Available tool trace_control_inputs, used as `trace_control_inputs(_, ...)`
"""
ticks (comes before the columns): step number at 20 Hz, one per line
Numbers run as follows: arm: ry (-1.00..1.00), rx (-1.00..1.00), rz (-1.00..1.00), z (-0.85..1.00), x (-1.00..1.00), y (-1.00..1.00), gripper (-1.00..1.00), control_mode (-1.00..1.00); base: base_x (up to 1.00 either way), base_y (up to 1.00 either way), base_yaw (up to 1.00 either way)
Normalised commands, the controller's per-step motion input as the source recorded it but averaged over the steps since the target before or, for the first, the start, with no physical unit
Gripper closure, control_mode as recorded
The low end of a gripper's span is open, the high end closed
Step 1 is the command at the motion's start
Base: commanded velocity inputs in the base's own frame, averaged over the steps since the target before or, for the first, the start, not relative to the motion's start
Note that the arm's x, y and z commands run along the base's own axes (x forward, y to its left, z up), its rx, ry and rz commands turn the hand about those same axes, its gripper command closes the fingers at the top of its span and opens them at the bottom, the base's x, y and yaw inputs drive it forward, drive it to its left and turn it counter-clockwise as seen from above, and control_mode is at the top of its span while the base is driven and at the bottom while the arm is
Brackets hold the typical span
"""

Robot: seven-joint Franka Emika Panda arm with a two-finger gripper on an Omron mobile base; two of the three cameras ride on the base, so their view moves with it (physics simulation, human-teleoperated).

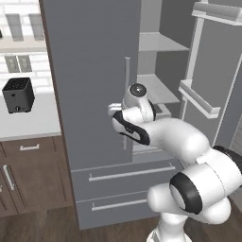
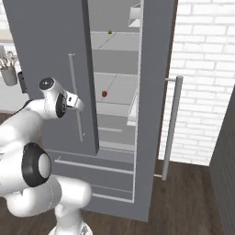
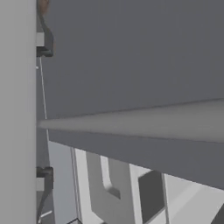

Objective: Take the strawberry from the fridge and place it on top of the pancake, located on the dining counter.

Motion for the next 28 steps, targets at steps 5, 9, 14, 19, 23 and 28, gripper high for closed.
trace_control_inputs(5, 0.00, 0.00, 0.00, -0.05, 0.85, -0.01, -1.00, -1.00, 0.00, 0.00, 0.00)
trace_control_inputs(9, -0.04, 0.00, 0.00, -0.07, 0.58, -0.04, -1.00, -1.00, 0.00, 0.00, 0.00)
trace_control_inputs(14, -0.06, 0.00, 0.00, -0.25, 0.50, -0.03, -1.00, -1.00, 0.00, 0.00, 0.00)
trace_control_inputs(19, -0.04, 0.00, 0.00, -0.19, 0.40, -0.06, 1.00, -1.00, 0.00, 0.00, 0.00)
trace_control_inputs(23, 0.05, 0.01, 0.00, -0.03, 0.11, 0.00, 1.00, -1.00, 0.00, 0.00, 0.00)
trace_control_inputs(28, 0.14, 0.00, 0.00, 0.00, -0.78, 0.29, 1.00, -1.00, 0.00, 0.00, 0.00)
